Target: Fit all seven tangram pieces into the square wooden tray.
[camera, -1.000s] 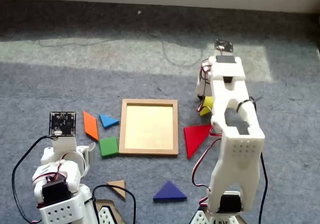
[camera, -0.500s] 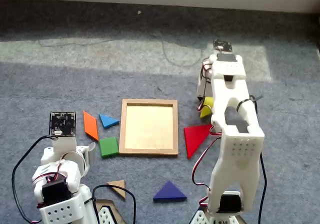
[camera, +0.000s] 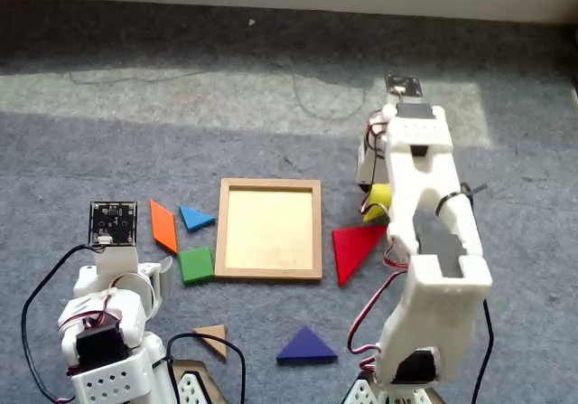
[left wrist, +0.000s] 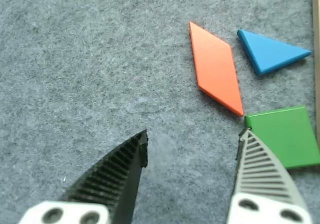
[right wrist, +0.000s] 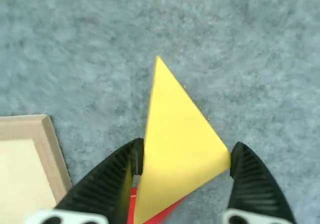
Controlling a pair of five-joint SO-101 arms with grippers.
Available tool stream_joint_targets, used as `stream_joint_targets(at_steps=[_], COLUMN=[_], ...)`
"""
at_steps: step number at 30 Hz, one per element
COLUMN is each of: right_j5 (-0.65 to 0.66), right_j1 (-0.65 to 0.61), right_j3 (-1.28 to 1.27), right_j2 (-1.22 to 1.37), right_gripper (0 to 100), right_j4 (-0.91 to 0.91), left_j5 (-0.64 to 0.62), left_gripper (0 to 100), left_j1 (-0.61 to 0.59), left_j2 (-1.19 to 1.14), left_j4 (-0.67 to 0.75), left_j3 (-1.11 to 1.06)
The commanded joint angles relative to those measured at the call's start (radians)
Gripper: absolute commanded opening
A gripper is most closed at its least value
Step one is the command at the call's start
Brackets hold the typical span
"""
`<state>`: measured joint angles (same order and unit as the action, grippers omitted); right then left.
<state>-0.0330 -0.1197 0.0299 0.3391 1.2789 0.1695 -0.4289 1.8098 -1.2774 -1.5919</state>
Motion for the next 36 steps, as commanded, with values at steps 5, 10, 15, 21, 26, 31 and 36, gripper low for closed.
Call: stream_joint_targets(at_steps=[5, 10, 15, 21, 26, 31, 36], right_j5=[0.014, 0.005, -0.005, -0.071, -0.040, 0.089, 0.184], right_j1=[-0.197, -0.354, -0.515, -0.622, -0.564, -0.358, -0.222], right_j3=[-0.127, -0.142, -0.137, -0.145, -0.162, -0.173, -0.232], right_j2=[-0.269, -0.297, -0.295, -0.292, -0.329, -0.420, -0.371], right_gripper=[20.5, 20.5, 20.5, 20.5, 20.5, 20.5, 20.5], right_j4=[-0.018, -0.015, -0.022, -0.024, 0.001, 0.005, -0.027], left_j5=[0.008, 0.006, 0.006, 0.006, 0.006, 0.006, 0.008], left_gripper=[29, 29, 29, 29, 29, 29, 29], left_j1=[-0.012, -0.013, -0.013, -0.015, -0.015, -0.015, -0.015], left_j2=[0.002, 0.002, 0.002, 0.002, 0.002, 0.002, 0.002], left_j4=[0.018, 0.018, 0.017, 0.017, 0.017, 0.017, 0.017], left_j3=[0.007, 0.007, 0.007, 0.007, 0.008, 0.008, 0.008])
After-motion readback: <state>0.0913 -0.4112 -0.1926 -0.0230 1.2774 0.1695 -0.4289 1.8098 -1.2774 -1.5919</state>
